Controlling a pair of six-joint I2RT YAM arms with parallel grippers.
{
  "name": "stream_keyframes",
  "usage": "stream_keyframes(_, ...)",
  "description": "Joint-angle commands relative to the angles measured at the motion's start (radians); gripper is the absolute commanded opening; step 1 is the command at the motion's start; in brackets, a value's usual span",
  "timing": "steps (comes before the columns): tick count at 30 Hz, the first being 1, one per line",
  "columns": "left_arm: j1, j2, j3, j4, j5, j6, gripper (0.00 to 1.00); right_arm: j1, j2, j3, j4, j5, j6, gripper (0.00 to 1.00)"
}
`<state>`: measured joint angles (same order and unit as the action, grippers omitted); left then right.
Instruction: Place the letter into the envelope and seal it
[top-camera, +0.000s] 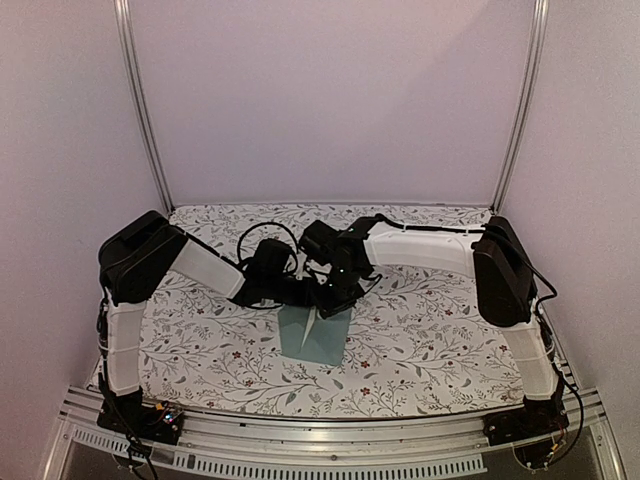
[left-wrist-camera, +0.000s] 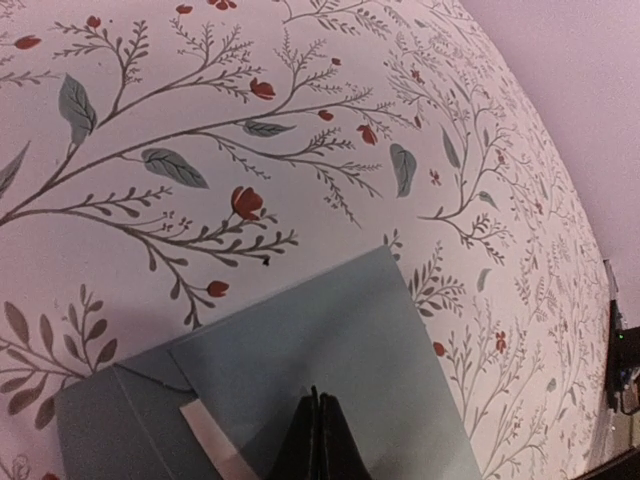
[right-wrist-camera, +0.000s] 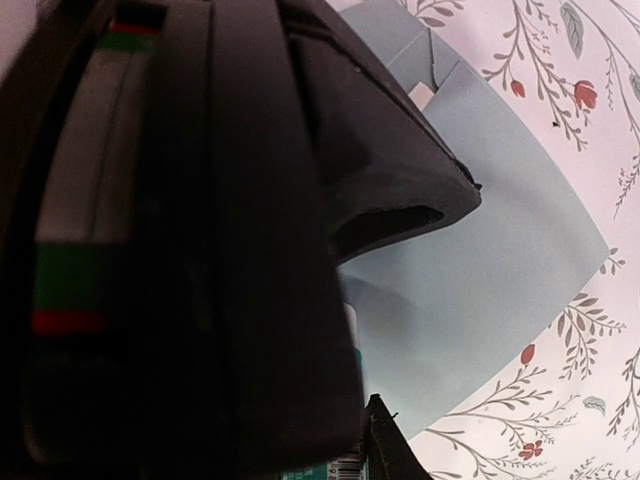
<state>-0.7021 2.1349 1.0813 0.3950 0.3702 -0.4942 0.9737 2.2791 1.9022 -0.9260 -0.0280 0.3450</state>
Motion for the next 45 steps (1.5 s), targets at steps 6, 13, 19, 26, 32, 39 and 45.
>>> stream_keyframes(6,-0.015,0.042,-0.028,-0.059,-0.006,0.038,0.0,0.114,0.042,-0.03,-0.025,-0.121,-0.056,0.0)
stream_keyframes(13,-0.015,0.026,-0.048,-0.042,-0.001,0.041,0.0,0.114,-0.036,-0.087,0.049,-0.117,-0.017,0.0)
stream_keyframes(19,-0.014,0.018,-0.053,-0.041,-0.003,0.043,0.0,0.129,-0.053,-0.117,0.057,-0.147,-0.02,0.0)
stream_keyframes(26,-0.016,0.001,-0.053,-0.037,0.002,0.048,0.0,0.119,-0.137,-0.158,0.068,-0.022,0.016,0.0)
stream_keyframes(32,-0.014,-0.062,-0.047,-0.057,0.001,0.072,0.0,0.116,-0.296,-0.251,0.13,-0.031,0.016,0.0)
stream_keyframes(39,-0.014,-0.148,-0.027,-0.096,0.001,0.11,0.12,0.089,-0.515,-0.427,0.214,-0.051,0.018,0.0)
stream_keyframes(45,-0.007,-0.201,0.006,-0.128,0.015,0.158,0.33,0.062,-0.623,-0.572,0.292,-0.073,0.031,0.0)
